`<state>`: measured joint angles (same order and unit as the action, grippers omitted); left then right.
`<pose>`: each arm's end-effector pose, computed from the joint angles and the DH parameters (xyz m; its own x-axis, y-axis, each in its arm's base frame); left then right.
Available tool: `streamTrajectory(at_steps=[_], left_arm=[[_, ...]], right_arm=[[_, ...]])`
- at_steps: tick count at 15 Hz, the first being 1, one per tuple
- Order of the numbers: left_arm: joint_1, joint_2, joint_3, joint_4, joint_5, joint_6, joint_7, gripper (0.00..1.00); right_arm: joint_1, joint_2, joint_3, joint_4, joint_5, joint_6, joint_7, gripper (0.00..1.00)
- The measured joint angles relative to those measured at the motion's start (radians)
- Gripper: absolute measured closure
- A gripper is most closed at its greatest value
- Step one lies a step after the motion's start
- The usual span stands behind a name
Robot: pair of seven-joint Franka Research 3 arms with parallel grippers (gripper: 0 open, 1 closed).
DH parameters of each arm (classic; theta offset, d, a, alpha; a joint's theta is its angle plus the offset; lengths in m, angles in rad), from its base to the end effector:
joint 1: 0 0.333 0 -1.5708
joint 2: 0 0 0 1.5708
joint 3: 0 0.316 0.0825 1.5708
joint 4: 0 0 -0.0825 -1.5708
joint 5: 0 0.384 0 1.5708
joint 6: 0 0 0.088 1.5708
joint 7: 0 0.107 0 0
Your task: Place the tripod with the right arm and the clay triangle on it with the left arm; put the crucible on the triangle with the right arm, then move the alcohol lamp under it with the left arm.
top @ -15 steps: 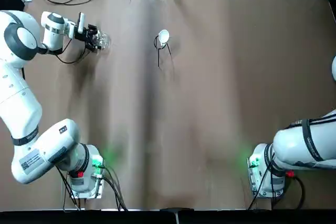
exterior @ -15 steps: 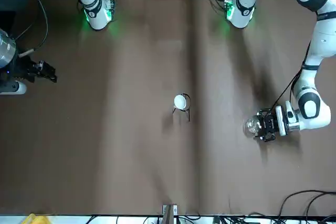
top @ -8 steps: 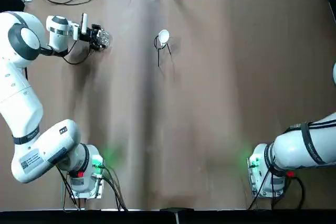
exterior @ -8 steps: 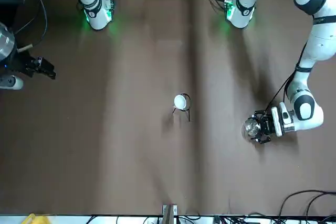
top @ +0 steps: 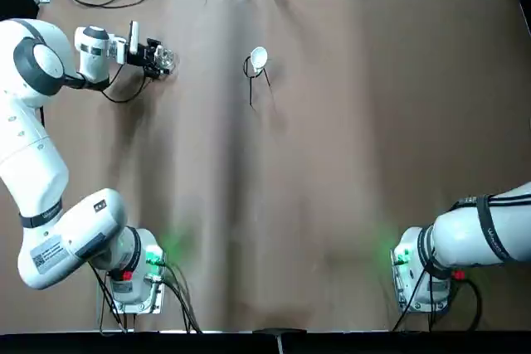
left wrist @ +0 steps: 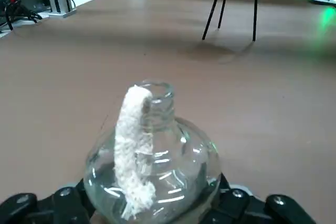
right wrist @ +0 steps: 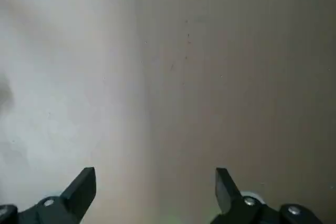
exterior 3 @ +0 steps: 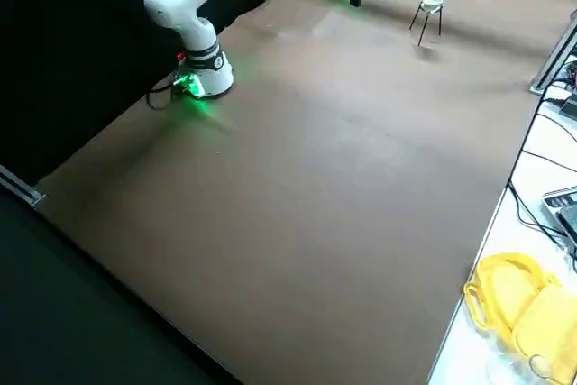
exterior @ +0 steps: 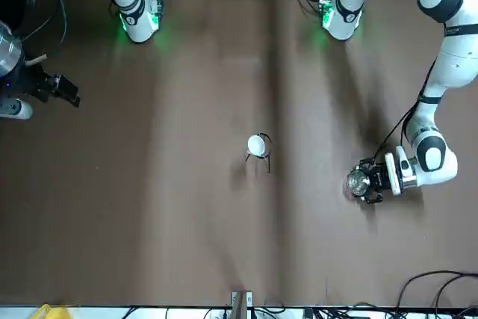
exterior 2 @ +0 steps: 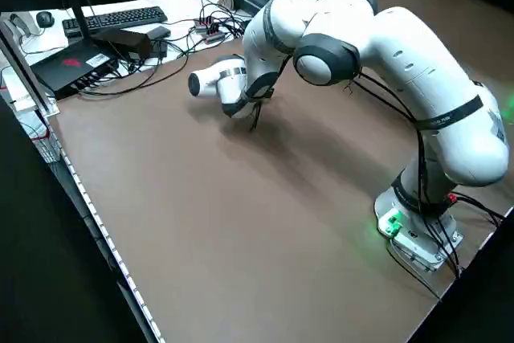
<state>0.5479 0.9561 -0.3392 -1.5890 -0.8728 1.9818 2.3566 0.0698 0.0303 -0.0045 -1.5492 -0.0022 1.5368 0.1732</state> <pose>0.6356 0.1044 0.0923 0.0696 -0.4484 0.8911 -0.9957 -0.0867 0.0341 0.5589 0.0363 0.6149 0.9933 -0.1078 -0.0416 -0.1075 -0.9942 0.0097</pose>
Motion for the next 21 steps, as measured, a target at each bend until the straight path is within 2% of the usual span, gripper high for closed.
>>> streamTrajectory(at_steps=[3,5,13,16,21], left_arm=[[-0.012,0.000,-0.016,0.001,-0.003,-0.004,0.001,0.20],[-0.055,0.000,-0.043,0.002,-0.021,-0.020,0.001,0.20],[-0.310,0.002,-0.049,-0.030,-0.211,0.000,0.019,0.21],[-0.349,0.002,-0.050,-0.094,-0.269,0.056,0.060,0.21],[-0.331,-0.012,-0.099,-0.216,-0.353,0.139,0.146,0.21]], right_arm=[[0.000,-0.018,0.000,-0.032,0.000,0.004,0.000,0.00],[0.000,-0.030,0.000,-0.042,0.000,0.012,0.000,0.00],[0.000,-0.040,-0.002,-0.042,0.000,0.020,0.000,0.00],[0.000,-0.040,-0.004,-0.042,0.000,0.017,0.000,0.00],[0.000,-0.040,-0.010,-0.042,-0.001,0.015,0.000,0.00]])
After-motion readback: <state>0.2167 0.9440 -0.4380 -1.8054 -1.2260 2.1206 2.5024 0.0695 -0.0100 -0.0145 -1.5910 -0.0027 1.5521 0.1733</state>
